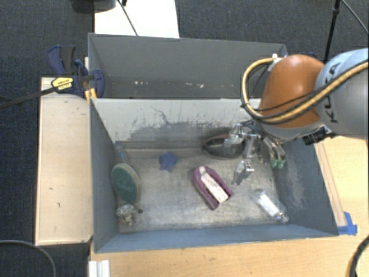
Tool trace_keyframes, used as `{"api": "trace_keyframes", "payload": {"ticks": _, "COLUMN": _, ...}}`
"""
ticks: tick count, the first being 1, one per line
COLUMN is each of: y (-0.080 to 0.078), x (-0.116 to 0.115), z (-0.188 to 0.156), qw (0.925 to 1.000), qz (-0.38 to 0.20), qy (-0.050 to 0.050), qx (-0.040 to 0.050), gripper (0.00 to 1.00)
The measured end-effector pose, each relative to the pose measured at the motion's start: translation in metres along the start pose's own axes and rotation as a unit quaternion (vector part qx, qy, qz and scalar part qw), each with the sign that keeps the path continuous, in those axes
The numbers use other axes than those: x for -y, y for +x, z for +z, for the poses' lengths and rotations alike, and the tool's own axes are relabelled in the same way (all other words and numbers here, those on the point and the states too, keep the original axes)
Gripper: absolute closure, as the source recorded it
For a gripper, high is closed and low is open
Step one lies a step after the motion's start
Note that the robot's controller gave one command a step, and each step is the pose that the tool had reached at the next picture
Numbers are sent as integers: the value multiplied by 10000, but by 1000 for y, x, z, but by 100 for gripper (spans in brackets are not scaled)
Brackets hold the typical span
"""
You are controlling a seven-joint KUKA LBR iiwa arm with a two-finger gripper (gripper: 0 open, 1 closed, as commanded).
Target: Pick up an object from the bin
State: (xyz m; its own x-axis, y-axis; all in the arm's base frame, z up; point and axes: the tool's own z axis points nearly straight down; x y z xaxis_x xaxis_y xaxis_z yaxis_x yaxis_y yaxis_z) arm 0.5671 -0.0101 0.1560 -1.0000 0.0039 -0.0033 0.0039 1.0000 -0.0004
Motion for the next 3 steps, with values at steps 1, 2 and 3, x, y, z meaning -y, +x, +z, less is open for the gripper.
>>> {"api": "trace_keyframes", "payload": {"ticks": 1, "y": 17, "x": -4, "z": 65, "qw": 9989, "qz": 475, "qy": 0, "qx": -6, "gripper": 0}}
{"api": "trace_keyframes", "payload": {"ticks": 2, "y": -20, "x": -66, "z": 73, "qw": 9998, "qz": -180, "qy": 29, "qx": -38, "gripper": 0}}
{"api": "trace_keyframes", "payload": {"ticks": 3, "y": -5, "x": -45, "z": 73, "qw": 9889, "qz": 1483, "qy": -56, "qx": 42, "gripper": 0}}
